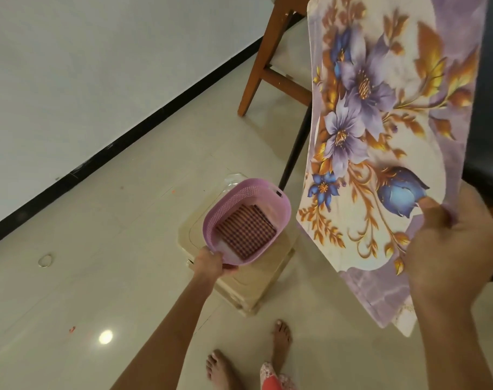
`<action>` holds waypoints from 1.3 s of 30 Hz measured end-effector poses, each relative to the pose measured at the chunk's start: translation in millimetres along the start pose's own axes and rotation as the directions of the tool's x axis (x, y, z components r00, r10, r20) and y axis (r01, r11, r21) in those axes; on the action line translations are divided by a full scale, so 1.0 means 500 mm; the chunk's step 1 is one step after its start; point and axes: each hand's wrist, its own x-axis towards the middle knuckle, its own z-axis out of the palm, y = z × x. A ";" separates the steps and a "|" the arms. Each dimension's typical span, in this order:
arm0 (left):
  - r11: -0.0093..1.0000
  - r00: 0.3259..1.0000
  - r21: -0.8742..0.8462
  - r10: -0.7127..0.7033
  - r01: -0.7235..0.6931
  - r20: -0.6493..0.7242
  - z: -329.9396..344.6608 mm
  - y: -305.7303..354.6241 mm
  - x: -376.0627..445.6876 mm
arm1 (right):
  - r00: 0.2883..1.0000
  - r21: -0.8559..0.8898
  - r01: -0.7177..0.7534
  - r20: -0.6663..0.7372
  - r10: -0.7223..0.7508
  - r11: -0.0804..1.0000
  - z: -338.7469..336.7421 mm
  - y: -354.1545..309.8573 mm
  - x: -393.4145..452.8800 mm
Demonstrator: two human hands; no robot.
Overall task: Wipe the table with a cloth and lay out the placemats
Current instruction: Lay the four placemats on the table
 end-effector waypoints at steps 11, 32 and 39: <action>0.893 0.929 0.277 0.371 -0.355 -0.006 -0.109 0.071 -0.011 | 0.899 0.454 -0.412 0.344 0.272 0.790 -0.010 0.022 -0.007; 0.809 0.910 0.484 0.411 -0.334 -0.059 -0.205 0.049 0.020 | 0.398 0.297 -0.917 0.726 0.561 0.267 0.286 0.235 -0.301; 0.768 0.916 0.583 0.390 -0.266 -0.095 -0.195 0.030 0.040 | 0.420 0.183 -0.892 0.671 0.611 0.413 0.282 0.236 -0.292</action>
